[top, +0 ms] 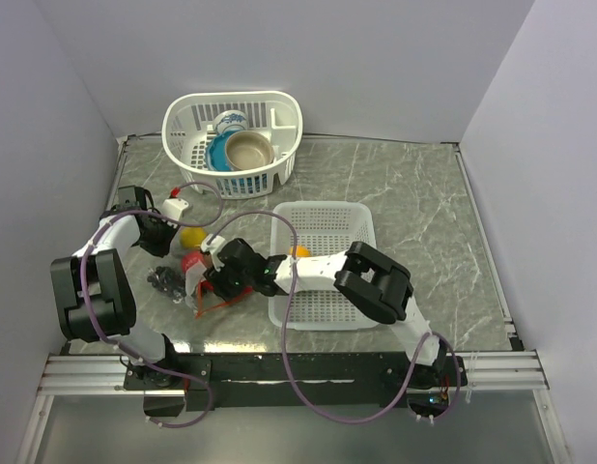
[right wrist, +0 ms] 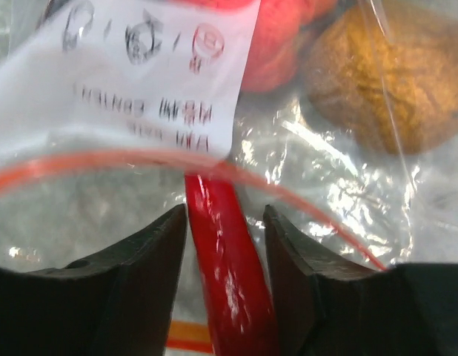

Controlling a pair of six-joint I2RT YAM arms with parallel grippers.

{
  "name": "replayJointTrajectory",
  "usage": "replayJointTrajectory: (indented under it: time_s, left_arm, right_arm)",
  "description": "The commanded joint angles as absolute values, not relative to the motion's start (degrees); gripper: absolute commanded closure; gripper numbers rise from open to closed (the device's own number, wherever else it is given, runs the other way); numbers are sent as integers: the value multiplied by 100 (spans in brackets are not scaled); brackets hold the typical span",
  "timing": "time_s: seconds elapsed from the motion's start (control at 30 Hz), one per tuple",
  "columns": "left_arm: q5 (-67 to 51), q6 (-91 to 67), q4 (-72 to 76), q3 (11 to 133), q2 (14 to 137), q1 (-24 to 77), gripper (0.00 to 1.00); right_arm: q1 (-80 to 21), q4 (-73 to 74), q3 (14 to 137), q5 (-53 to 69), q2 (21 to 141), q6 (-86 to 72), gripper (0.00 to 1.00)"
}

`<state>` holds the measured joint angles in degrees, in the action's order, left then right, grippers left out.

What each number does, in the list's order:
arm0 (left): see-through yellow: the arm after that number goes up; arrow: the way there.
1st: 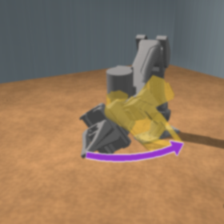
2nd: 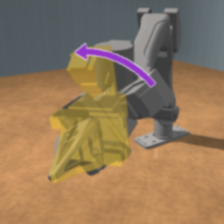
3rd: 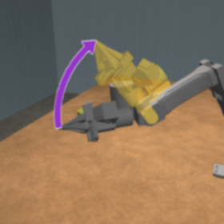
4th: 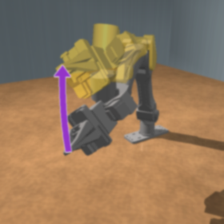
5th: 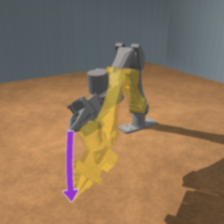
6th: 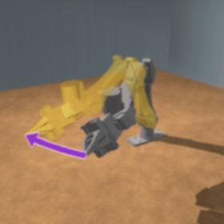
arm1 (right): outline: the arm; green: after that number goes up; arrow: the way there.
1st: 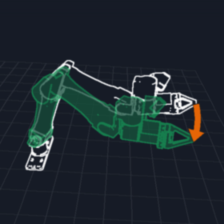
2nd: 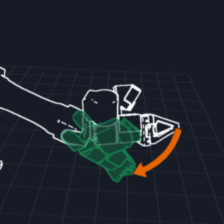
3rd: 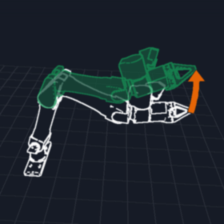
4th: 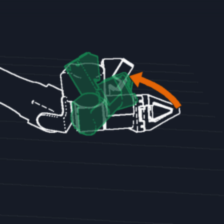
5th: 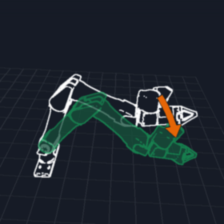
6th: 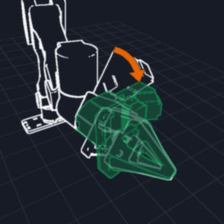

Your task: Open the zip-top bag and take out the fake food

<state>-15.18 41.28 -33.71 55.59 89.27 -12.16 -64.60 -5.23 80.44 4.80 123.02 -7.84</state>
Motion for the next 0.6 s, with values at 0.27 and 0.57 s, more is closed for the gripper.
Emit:
replayJointTrajectory:
  time_s: [0.27,0.57]
  left_arm:
    - [-1521,4060,-3322,5607,8692,-1204,99]
    - [-1468,3990,-3331,5634,8640,-1213,99]
  right_arm:
    - [-6469,228,7751,650,11926,-835,79]
    - [-6460,352,7516,747,10770,-660,100]
